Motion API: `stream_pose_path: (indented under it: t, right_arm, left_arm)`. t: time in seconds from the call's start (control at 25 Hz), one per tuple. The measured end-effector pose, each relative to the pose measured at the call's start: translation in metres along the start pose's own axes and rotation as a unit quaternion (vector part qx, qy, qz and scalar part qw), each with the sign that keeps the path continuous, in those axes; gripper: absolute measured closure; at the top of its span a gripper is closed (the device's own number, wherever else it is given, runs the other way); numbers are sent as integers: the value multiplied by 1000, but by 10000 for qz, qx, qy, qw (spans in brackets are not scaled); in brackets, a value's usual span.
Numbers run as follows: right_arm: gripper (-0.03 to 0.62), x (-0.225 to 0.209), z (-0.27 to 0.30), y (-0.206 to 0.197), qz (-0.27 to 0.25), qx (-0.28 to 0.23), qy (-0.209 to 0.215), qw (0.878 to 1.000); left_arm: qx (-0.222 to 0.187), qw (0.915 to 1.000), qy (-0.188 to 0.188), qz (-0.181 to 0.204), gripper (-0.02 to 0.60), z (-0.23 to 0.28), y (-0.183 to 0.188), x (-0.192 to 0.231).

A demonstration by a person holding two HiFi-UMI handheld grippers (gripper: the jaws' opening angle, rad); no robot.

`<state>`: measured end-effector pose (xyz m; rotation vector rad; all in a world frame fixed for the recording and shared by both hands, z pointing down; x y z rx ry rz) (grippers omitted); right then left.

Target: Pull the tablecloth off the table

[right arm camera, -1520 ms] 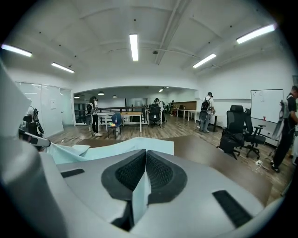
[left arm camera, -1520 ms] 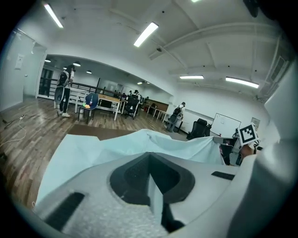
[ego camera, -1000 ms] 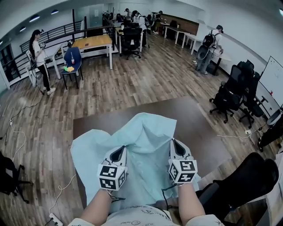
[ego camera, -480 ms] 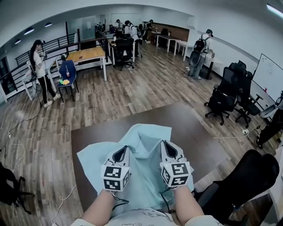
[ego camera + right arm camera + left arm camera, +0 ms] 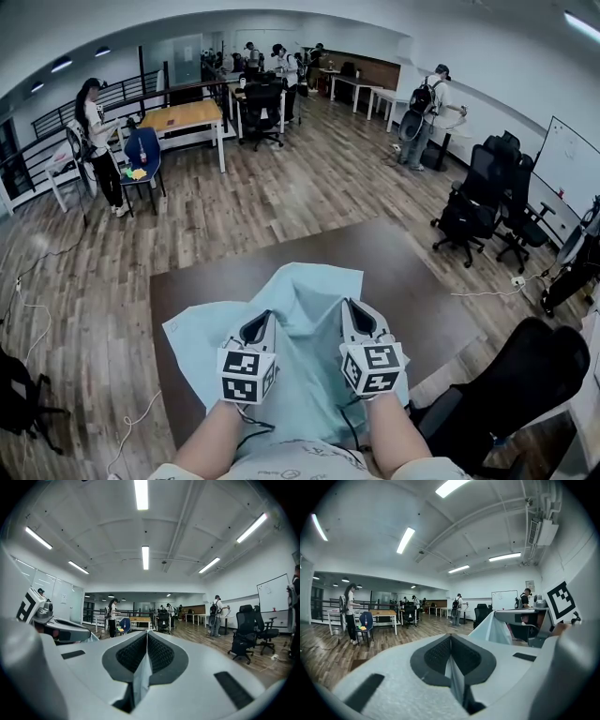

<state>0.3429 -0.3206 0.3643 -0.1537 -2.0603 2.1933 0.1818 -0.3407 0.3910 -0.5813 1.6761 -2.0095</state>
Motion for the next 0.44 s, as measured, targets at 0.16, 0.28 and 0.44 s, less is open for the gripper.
stream_pose_path:
  t: [0.16,0.28,0.44]
  right_arm:
    - [580,5,0,-1,-21,24,-35,10000]
    - [580,8,-1,-2,-15,32,-46,10000]
    - [580,6,-3,-6,1,53,-88,9999]
  left_arm:
    - [37,10000,23,-58,572,-3,-3,5]
    - [58,9999,5,-141,572,-5,-7,8]
    - [99,9997,48,-204,572,-4,-12,8]
Point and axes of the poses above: the fingertips, and each gripper's own axes: z forward along the fingers, x to its left, y out of its top, the point moved 1 cm from there along -z, backward along the fingers, and after that the axes turned 1 degree about -x, right-handed, at the moved point
